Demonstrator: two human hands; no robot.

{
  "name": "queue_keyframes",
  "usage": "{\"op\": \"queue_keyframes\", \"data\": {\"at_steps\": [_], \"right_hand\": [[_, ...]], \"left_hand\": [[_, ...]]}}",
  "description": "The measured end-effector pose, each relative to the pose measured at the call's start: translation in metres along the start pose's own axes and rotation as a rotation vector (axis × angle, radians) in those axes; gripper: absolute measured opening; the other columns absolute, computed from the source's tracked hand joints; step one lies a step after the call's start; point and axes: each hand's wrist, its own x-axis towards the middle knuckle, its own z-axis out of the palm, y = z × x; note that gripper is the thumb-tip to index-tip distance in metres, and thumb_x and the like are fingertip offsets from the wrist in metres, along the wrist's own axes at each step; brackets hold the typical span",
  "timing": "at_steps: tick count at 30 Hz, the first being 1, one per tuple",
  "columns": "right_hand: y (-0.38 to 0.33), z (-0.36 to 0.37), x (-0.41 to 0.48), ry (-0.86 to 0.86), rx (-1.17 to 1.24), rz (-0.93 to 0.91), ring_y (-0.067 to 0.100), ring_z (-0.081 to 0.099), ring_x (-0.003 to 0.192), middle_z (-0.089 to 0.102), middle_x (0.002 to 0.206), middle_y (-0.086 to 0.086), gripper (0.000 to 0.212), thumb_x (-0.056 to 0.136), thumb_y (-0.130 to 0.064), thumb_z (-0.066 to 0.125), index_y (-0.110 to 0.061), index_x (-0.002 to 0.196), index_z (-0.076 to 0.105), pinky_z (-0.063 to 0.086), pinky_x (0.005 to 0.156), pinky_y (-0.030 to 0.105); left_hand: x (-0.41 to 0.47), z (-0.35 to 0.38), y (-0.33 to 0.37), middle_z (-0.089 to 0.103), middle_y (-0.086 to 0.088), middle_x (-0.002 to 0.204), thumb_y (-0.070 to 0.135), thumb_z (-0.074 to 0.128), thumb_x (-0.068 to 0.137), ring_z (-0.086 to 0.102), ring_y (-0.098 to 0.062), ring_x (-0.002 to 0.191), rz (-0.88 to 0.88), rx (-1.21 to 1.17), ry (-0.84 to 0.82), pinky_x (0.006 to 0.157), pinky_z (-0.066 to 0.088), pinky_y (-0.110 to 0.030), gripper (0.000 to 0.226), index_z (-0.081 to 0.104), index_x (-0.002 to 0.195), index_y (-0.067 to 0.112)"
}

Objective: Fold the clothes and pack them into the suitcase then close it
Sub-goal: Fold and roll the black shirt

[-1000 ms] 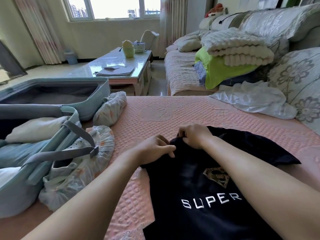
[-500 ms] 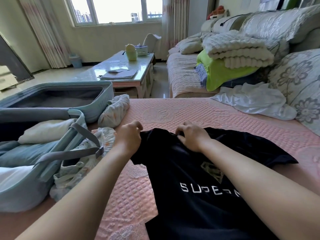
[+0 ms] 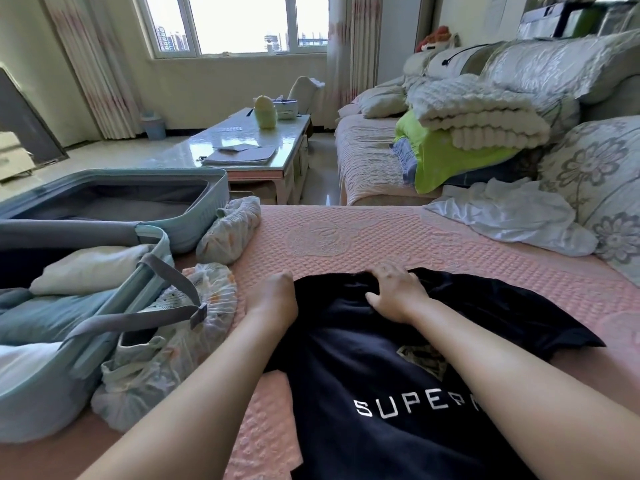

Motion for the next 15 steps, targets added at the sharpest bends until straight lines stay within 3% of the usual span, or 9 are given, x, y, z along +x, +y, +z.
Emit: {"op": "queue_keyframes", "data": {"at_steps": [5, 7, 10, 13, 15], "right_hand": [[-0.001, -0.007, 0.020, -0.072, -0.084, -0.015, 0.033, 0.019, 0.150, 0.025, 0.163, 0.007, 0.077, 0.099, -0.049, 0.048, -0.025, 0.160, 0.009, 0.020, 0.121, 0.043], [-0.002, -0.008, 0.030, -0.086, -0.030, -0.010, 0.030, 0.033, 0.145, 0.033, 0.159, 0.007, 0.070, 0.098, -0.046, 0.054, -0.024, 0.158, 0.024, 0.029, 0.117, 0.038], [-0.003, -0.010, 0.044, -0.051, 0.113, -0.015, 0.026, 0.056, 0.122, 0.061, 0.134, 0.007, 0.036, 0.092, -0.033, 0.066, -0.023, 0.127, 0.063, 0.045, 0.100, 0.032], [-0.013, -0.016, 0.059, 0.104, 0.215, 0.008, 0.031, 0.061, 0.112, 0.067, 0.120, 0.012, 0.024, 0.094, -0.023, 0.063, -0.016, 0.116, 0.066, 0.047, 0.093, 0.034], [-0.025, -0.020, 0.073, 0.253, 0.261, -0.010, 0.034, 0.062, 0.107, 0.067, 0.114, 0.014, 0.019, 0.094, -0.017, 0.060, -0.014, 0.112, 0.065, 0.048, 0.088, 0.036]], "left_hand": [[0.021, 0.011, 0.013, 0.065, -0.011, 0.118, 0.010, 0.049, 0.089, 0.062, -0.032, 0.111, 0.076, -0.026, 0.068, 0.085, 0.049, -0.036, 0.034, 0.053, 0.122, 0.018], [0.026, 0.011, 0.011, 0.066, -0.007, 0.112, 0.006, 0.046, 0.090, 0.063, -0.031, 0.104, 0.140, 0.014, 0.112, 0.076, 0.047, -0.035, 0.030, 0.049, 0.117, 0.019], [0.038, 0.010, -0.006, 0.058, -0.001, 0.100, 0.013, 0.045, 0.088, 0.060, -0.030, 0.092, 0.171, -0.056, 0.059, 0.065, 0.034, -0.030, 0.016, 0.048, 0.101, 0.022], [0.063, 0.009, -0.024, 0.063, -0.005, 0.108, 0.019, 0.054, 0.080, 0.060, -0.031, 0.097, 0.035, -0.156, 0.035, 0.068, 0.033, -0.028, 0.013, 0.061, 0.088, 0.013], [0.081, 0.005, -0.028, 0.063, -0.009, 0.117, 0.010, 0.058, 0.086, 0.062, -0.033, 0.108, -0.063, -0.154, 0.074, 0.078, 0.043, -0.033, 0.019, 0.069, 0.101, 0.010]]}}
